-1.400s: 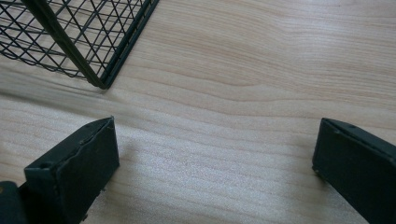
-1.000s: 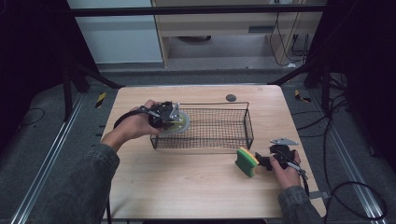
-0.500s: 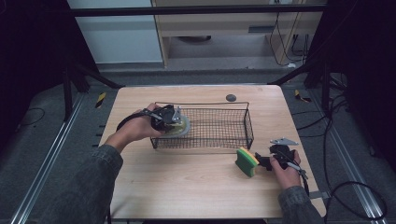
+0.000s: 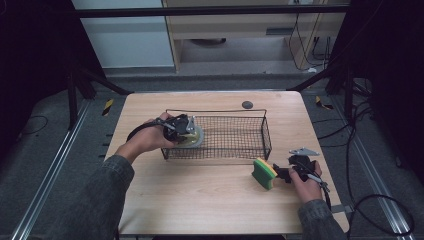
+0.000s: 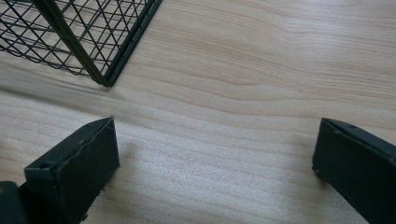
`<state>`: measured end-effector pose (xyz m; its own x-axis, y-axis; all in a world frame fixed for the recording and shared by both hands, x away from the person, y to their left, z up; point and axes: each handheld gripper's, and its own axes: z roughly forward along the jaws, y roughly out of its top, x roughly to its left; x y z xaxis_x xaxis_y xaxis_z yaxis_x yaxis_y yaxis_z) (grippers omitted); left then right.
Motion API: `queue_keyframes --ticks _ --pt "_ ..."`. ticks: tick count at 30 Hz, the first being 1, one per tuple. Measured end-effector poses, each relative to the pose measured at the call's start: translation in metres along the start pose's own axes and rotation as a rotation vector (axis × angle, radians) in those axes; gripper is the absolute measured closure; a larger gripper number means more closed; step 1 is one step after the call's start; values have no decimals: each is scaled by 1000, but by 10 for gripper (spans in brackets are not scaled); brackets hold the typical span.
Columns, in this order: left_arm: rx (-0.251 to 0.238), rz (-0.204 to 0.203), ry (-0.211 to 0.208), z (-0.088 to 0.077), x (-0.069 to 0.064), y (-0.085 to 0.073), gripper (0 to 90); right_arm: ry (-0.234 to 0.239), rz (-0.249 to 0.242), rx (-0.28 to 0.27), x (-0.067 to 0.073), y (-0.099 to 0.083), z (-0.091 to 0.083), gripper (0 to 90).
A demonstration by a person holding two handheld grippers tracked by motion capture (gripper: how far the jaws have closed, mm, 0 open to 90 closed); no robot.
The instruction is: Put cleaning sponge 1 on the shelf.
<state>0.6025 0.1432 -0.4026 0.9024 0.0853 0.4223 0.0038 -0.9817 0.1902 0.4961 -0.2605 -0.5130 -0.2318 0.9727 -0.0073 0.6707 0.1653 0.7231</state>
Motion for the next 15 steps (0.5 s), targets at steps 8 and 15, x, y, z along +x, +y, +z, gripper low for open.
queue_keyframes --ticks 8,15 --pt "11 -7 -17 9 -1 0 704 7 0 0 0 0 0 7" --pt "2 -45 -35 17 -1 -4 703 6 -4 1 0 0 -1 7"
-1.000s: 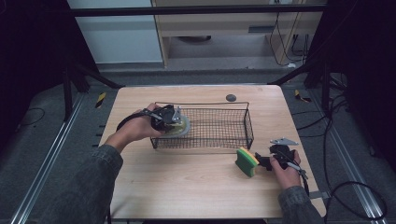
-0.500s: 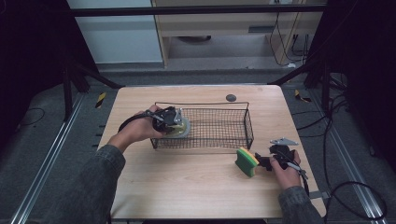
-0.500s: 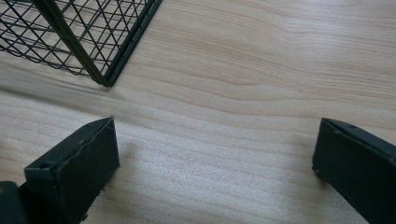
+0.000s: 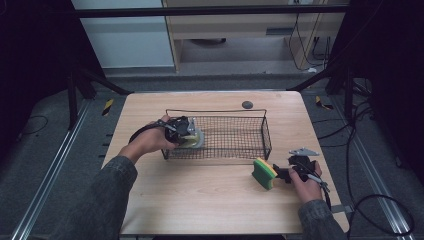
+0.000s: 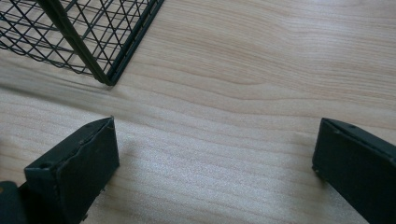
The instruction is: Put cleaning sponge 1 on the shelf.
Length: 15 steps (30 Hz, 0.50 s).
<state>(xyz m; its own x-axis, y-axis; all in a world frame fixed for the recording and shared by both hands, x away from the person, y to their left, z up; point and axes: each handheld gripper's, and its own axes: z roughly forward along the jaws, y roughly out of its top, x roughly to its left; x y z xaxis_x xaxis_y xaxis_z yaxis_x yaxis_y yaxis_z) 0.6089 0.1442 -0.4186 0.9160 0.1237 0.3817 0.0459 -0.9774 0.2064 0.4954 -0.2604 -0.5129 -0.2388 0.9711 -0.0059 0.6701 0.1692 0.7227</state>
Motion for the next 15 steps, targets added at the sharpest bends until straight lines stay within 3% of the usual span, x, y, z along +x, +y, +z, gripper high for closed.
queue_keyframes --ticks 15 --pt "5 -15 -17 6 2 3 702 2 -10 0 0 -1 -1 7"
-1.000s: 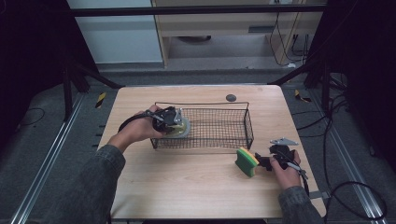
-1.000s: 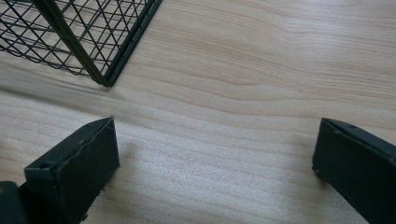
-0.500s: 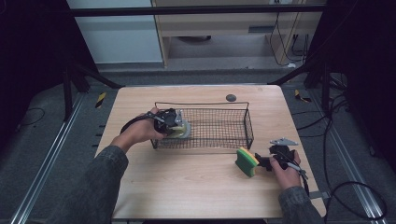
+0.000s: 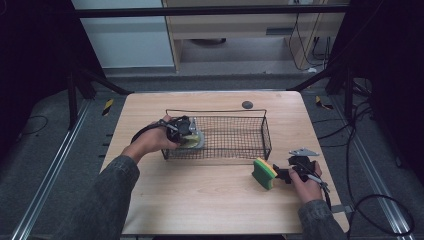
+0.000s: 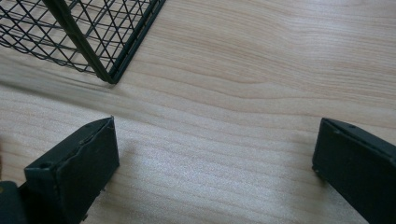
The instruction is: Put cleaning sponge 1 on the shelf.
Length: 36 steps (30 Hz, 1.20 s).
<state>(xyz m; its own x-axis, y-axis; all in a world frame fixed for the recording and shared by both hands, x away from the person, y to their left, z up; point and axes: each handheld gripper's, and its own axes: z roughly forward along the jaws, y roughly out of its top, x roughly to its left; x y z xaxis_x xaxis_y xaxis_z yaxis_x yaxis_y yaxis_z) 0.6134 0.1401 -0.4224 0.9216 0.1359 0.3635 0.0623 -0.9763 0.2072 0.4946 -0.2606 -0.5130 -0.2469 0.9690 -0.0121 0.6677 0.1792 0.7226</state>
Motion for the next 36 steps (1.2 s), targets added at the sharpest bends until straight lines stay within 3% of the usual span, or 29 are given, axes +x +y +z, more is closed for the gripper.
queue_keyframes --ticks 21,33,36 --pt "12 -20 -17 8 -1 4 679 0 0 0 0 0 0 7" --pt "-35 -47 -1 -8 0 2 620 1 2 -1 0 0 0 7" --pt "-65 -58 11 -15 0 3 601 1 1 -1 0 0 0 7"
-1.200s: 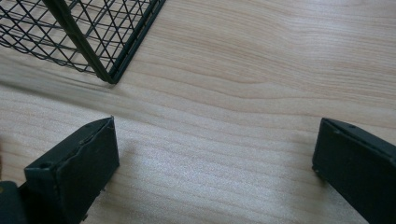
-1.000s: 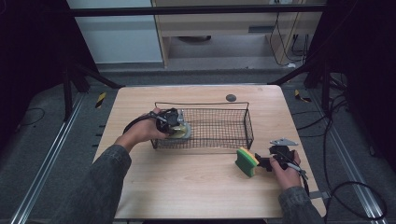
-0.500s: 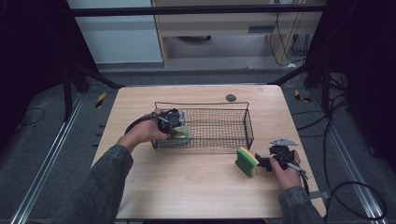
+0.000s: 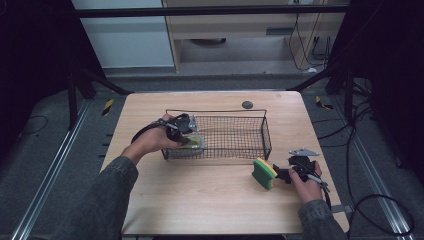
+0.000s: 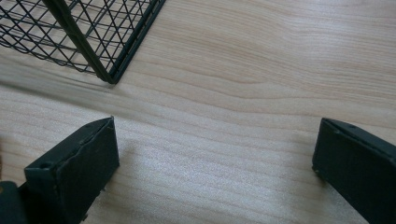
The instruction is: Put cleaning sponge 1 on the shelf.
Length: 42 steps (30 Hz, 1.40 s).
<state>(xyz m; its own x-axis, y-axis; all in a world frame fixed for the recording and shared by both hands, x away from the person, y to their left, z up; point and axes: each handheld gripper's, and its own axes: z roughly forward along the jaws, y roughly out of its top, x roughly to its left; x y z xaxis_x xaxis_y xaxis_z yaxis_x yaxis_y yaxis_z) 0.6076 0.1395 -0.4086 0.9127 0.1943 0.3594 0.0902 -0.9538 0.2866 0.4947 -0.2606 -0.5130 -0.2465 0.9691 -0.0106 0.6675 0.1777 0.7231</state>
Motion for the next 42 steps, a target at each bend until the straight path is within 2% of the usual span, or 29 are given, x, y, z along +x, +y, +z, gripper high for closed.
queue_keyframes --ticks 1,6,11,16,22,25,30,31,32,34,37,39,42 --pt "-18 -6 5 -5 0 1 601 0 0 0 0 0 0 7" --pt "-35 -8 24 -11 0 1 596 2 5 1 0 0 0 7" --pt "-42 -22 36 -13 1 0 586 2 5 1 0 0 0 6" --pt "-41 -18 46 -14 1 0 573 2 5 1 0 0 0 7" --pt "-52 -48 75 -19 1 1 526 2 6 1 0 0 0 6" --pt "-65 -93 94 -22 2 2 447 2 5 1 0 0 0 6" --pt "-108 -194 114 -28 0 0 225 8 10 -2 0 0 0 4" --pt "-146 -249 111 -33 -1 -1 167 9 7 -1 0 0 0 4" --pt "-146 -249 111 -33 -1 -1 144 9 7 -1 0 0 0 4" --pt "-189 -298 109 -40 -4 -4 124 12 -2 0 -1 0 0 4" --pt "-233 -328 114 -49 -10 -8 67 20 -10 -1 -3 0 0 7" --pt "-291 -384 104 -55 -16 -15 65 25 -9 -1 -4 -1 -1 8" --pt "-353 -441 99 -63 -26 -27 59 30 -13 -3 -4 -1 -1 10"
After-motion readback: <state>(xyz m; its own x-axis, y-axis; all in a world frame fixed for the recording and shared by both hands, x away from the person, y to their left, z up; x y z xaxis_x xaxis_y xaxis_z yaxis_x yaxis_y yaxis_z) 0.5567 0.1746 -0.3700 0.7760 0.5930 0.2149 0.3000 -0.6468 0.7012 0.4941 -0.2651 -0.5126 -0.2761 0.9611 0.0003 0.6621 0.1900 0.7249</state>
